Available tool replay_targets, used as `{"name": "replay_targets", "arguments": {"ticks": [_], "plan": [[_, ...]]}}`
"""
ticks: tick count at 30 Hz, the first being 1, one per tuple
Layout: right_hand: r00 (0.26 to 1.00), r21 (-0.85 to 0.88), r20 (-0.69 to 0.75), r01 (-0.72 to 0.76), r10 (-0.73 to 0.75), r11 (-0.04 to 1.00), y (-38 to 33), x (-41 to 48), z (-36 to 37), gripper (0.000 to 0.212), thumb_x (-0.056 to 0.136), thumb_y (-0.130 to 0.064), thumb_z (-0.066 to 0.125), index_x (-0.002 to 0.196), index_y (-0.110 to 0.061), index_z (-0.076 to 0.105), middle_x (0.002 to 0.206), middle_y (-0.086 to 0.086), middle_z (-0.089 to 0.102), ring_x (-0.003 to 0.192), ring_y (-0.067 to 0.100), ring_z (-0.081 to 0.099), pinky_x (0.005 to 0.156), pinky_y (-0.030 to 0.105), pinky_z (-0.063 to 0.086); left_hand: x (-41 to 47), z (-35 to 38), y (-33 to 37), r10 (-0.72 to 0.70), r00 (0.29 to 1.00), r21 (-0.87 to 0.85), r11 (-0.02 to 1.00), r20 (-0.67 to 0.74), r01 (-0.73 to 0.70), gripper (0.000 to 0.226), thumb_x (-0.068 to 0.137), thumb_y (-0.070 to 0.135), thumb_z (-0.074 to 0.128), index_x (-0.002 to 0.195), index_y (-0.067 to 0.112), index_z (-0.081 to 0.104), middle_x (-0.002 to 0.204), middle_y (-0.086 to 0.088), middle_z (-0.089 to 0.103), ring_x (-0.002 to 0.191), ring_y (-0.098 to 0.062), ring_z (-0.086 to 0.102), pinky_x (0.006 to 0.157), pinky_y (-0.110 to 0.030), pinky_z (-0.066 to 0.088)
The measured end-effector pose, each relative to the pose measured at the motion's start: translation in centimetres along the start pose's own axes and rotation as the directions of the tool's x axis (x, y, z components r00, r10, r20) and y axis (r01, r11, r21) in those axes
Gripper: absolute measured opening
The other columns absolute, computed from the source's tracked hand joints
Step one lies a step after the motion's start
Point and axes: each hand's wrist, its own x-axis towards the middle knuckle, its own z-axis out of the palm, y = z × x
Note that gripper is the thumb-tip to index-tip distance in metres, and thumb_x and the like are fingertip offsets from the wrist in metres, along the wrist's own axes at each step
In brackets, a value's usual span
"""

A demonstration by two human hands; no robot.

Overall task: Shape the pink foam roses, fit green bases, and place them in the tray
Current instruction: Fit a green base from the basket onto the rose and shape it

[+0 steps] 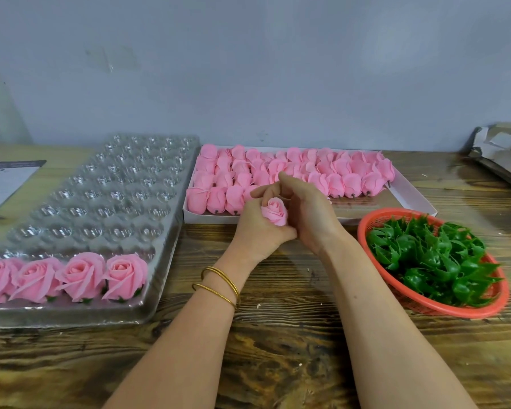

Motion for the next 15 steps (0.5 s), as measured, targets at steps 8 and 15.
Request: {"name": "replay_targets", "arguments": {"ticks": [8,15], "plan": [[1.000,-0.075,0.013,-0.011,0.012,0.997,0.10,-0.25,-0.22,0.041,0.100,-0.036,0.048,0.094,-0.006,0.075,0.101,0.012,0.075,0.103,0.021,0.070,0.097,0.038,0.052,-0.01,-0.15,0.06,0.003,1.000,-0.123,0.992,-0.030,-0.007,0.045,0.056,-0.010,0.070,0.064,0.034,0.068,0.060,0.012,0.064,0.061,-0.004,0.061,0.055,-0.018,0.049],[1.000,-0.151,0.001,0.029,-0.029,0.988,0.26,-0.17,0.31,0.043,0.097,-0.042,0.049,0.101,-0.009,0.076,0.107,0.013,0.074,0.107,0.022,0.068,0.101,0.042,0.051,0.50,-0.25,-0.57,-0.053,0.998,-0.314,0.948,0.014,0.055,0.039,0.055,-0.010,0.060,0.057,0.029,0.063,0.049,0.010,0.046,0.042,-0.004,0.039,0.041,-0.014,0.029]]}}
